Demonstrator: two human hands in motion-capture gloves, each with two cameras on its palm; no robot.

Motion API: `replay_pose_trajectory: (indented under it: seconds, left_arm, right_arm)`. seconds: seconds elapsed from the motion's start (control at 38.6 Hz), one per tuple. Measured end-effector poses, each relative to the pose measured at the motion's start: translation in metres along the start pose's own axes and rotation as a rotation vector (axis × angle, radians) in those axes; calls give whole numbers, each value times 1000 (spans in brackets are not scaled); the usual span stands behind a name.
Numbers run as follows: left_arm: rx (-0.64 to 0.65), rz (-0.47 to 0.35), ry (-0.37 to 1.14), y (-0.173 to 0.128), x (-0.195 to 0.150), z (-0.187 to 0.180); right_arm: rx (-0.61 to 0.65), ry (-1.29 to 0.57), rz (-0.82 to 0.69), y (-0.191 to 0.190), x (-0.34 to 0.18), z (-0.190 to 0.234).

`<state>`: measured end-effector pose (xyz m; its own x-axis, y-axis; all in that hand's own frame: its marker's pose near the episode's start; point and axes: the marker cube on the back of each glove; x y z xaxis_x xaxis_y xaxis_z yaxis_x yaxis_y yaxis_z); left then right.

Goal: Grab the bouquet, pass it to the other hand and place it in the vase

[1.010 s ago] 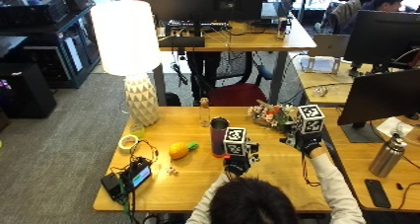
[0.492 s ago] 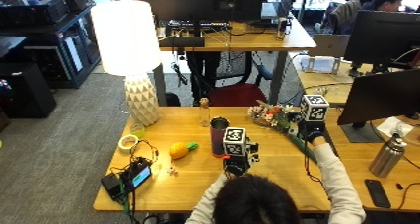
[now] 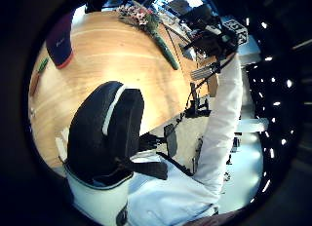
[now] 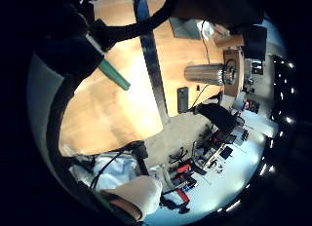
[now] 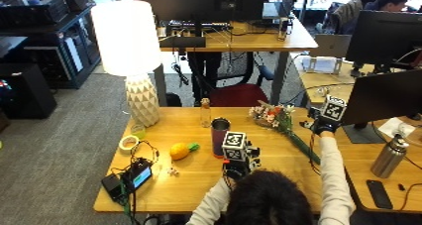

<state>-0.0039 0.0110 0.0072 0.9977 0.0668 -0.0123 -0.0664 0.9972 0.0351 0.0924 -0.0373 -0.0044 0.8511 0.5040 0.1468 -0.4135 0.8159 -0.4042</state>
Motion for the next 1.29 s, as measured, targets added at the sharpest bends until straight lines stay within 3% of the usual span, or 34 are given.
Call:
replay_pose_trajectory:
  seconds: [0.05, 0.21, 0.28, 0.36, 0.6, 0.75, 0.93, 1.22, 1.29]
  left_arm:
    - [-5, -5, -2, 0, -1, 1]
    - [-18, -1, -1, -2, -1, 7]
    - [-26, -6, 6, 0, 1, 7]
    - [-36, -7, 20, 4, 3, 4]
    - [-56, -19, 14, 4, -3, 10]
    - [-63, -22, 16, 1, -7, 14]
    - [-70, -36, 20, 2, -9, 14]
    - [-77, -71, 33, -2, -27, 6]
    - [-93, -100, 30, -5, -38, -1]
  right_arm:
    - [-66, -25, 28, 15, 3, 9]
    - [-164, -70, 124, -3, 17, 46]
    - [-105, -78, 232, -23, 26, 62]
    - [-49, -92, 175, -36, 25, 77]
    - [-131, -50, 204, -52, 25, 125]
    - [-277, -6, 178, -46, 22, 153]
    - [-61, 32, 71, -58, 13, 160]
    - [33, 164, 126, -59, 5, 156]
    - [-16, 112, 111, -56, 5, 160]
